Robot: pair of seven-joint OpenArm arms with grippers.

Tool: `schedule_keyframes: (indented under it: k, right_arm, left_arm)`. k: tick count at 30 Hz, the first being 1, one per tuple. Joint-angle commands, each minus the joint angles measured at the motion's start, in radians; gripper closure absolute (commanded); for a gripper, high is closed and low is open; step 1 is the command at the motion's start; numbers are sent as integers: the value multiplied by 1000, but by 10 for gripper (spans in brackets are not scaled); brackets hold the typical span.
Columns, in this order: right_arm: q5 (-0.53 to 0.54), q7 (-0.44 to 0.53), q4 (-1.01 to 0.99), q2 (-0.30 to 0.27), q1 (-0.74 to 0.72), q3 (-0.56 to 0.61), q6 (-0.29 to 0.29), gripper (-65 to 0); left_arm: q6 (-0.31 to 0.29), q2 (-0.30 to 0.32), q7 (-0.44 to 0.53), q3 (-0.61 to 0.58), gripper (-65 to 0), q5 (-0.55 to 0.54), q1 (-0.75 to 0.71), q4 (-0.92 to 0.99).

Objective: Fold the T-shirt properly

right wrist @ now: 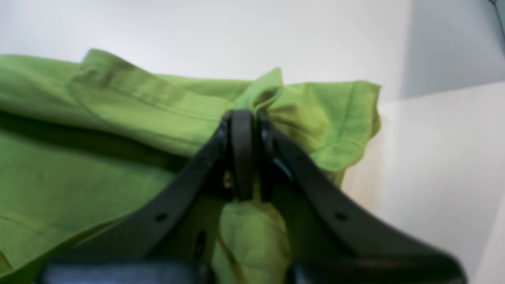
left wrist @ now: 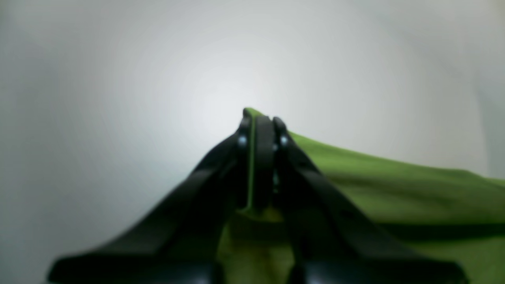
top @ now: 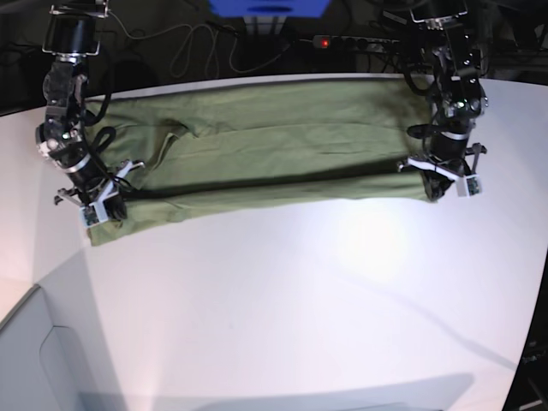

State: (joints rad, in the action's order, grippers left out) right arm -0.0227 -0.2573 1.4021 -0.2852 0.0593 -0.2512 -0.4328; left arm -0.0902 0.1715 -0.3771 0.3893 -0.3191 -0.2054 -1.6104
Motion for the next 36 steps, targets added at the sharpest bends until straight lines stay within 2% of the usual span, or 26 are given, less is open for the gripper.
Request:
schedule_keyframes:
  k: [1, 22, 36]
  right_arm:
    - [13, 26, 19, -15, -5, -6, 5, -1]
    - [11, 25, 69, -15, 41, -23, 4, -1]
    - [11, 17, 70, -15, 55, -23, 4, -2]
  left_arm:
    - [-1, 10, 26, 4, 0, -7, -10, -21]
    - [-1, -3, 26, 3, 0, -7, -110, -31]
    - [-1, -3, 20, -2, 0, -7, -125, -23]
